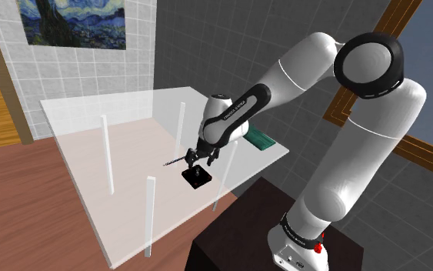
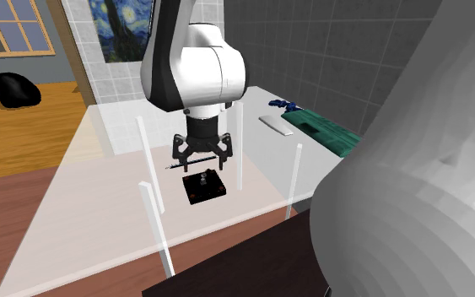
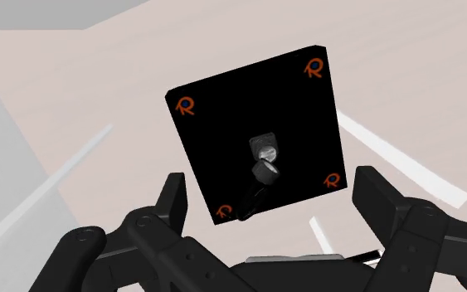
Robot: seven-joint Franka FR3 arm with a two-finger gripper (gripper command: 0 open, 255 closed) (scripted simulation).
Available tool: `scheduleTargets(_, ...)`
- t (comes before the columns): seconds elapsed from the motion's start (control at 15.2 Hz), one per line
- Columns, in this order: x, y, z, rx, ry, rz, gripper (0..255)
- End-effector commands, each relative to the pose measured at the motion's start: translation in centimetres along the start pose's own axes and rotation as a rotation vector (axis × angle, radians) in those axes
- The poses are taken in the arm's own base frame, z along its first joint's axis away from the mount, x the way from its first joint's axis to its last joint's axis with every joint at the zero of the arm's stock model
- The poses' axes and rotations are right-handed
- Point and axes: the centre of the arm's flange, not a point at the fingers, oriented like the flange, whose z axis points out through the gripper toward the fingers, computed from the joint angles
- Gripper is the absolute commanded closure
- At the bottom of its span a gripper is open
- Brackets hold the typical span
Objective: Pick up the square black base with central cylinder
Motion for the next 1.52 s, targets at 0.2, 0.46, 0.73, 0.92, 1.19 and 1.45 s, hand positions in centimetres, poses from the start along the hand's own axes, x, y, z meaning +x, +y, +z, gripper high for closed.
scheduleTargets(0.2, -0.1, 0.0, 2.5, 0.001, 0.001, 0.0, 0)
scheduleTargets(0.46, -0.1, 0.1, 2.6, 0.0, 0.0, 0.001, 255)
scheduleTargets(0.73, -0.1, 0.1, 2.6, 0.001, 0.0, 0.001, 255)
scheduleTargets(0.92, -0.1, 0.0, 2.5, 0.001, 0.001, 0.0, 255)
scheduleTargets(1.19, -0.1, -0.1, 0.4, 0.001, 0.001, 0.0, 255)
scheduleTargets(1.45, 0.0, -0.2, -1.7, 0.001, 0.001, 0.0, 255)
